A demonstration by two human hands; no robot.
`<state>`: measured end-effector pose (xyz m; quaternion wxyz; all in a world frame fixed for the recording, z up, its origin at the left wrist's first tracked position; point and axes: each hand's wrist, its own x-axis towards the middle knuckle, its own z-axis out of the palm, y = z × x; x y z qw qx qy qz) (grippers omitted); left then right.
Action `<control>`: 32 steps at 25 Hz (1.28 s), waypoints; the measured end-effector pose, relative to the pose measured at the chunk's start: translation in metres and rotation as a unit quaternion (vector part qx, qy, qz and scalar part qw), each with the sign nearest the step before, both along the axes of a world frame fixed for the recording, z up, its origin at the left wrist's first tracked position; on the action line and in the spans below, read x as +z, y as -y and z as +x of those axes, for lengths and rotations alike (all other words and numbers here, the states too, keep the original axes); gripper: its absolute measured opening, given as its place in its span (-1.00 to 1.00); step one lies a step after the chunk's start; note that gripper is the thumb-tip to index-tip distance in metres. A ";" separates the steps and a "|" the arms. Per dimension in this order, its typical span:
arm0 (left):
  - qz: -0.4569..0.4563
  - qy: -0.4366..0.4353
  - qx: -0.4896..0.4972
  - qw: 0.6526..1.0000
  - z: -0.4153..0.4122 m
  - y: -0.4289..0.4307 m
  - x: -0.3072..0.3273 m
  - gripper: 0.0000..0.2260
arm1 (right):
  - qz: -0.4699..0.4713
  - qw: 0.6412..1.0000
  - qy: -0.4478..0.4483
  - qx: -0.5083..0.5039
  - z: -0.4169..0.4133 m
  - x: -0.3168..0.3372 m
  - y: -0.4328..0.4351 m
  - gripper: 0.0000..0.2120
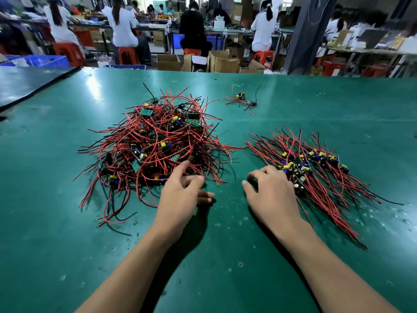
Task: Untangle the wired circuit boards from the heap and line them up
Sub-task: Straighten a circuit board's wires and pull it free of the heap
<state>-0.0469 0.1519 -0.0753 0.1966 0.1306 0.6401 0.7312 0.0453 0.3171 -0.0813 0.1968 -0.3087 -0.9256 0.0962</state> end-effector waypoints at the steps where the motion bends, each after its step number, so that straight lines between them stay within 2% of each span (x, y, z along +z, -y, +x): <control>1: -0.031 -0.021 -0.007 0.999 0.001 0.000 0.000 -0.64 | 0.002 1.000 -0.010 0.019 -0.002 0.001 0.007 -0.73; 2: -0.063 -0.047 -0.012 0.997 0.002 0.000 0.001 -0.76 | -0.010 0.999 -0.028 0.040 -0.004 0.003 0.013 -0.73; 4: -0.114 -0.095 -0.023 0.989 0.003 0.001 0.001 -0.85 | -0.066 0.991 -0.088 0.072 -0.010 0.006 0.021 -0.76; 7: -0.143 -0.125 -0.029 0.981 0.004 0.003 0.003 -0.86 | -0.136 0.967 -0.194 0.088 -0.031 0.018 0.029 -0.80; 10: -0.125 -0.108 -0.036 0.986 0.004 0.004 0.005 -0.85 | -0.134 0.952 -0.262 0.081 -0.071 0.040 0.025 -0.80; 12: -0.095 -0.088 -0.049 0.990 0.005 0.005 0.006 -0.84 | -0.158 0.949 -0.257 0.092 -0.101 0.054 0.018 -0.79; 15: -0.082 -0.089 -0.059 0.991 0.006 0.005 0.009 -0.84 | -0.193 0.954 -0.169 0.157 -0.130 0.060 0.014 -0.69; 17: -0.074 -0.090 -0.061 0.991 0.006 0.004 0.009 -0.85 | -0.169 0.963 -0.081 0.194 -0.139 0.057 0.014 -0.53; 19: -0.068 -0.088 -0.061 0.992 0.006 0.004 0.009 -0.85 | -0.135 0.970 -0.042 0.197 -0.144 0.055 0.015 -0.50; 23: -0.062 -0.083 -0.057 0.993 0.004 0.004 0.006 -0.85 | -0.102 0.976 -0.074 0.177 -0.141 0.057 0.019 -0.66; 28: -0.058 -0.074 -0.059 0.994 0.005 0.004 0.007 -0.85 | -0.141 0.965 -0.130 0.180 -0.108 0.051 0.024 -0.72; 30: -0.057 -0.074 -0.060 0.994 0.006 0.003 0.007 -0.85 | -0.214 0.944 -0.181 0.176 -0.094 0.058 0.024 -0.74; 32: -0.063 -0.083 -0.060 0.993 0.006 0.004 0.007 -0.85 | -0.345 0.887 -0.242 0.189 -0.078 0.071 0.022 -0.79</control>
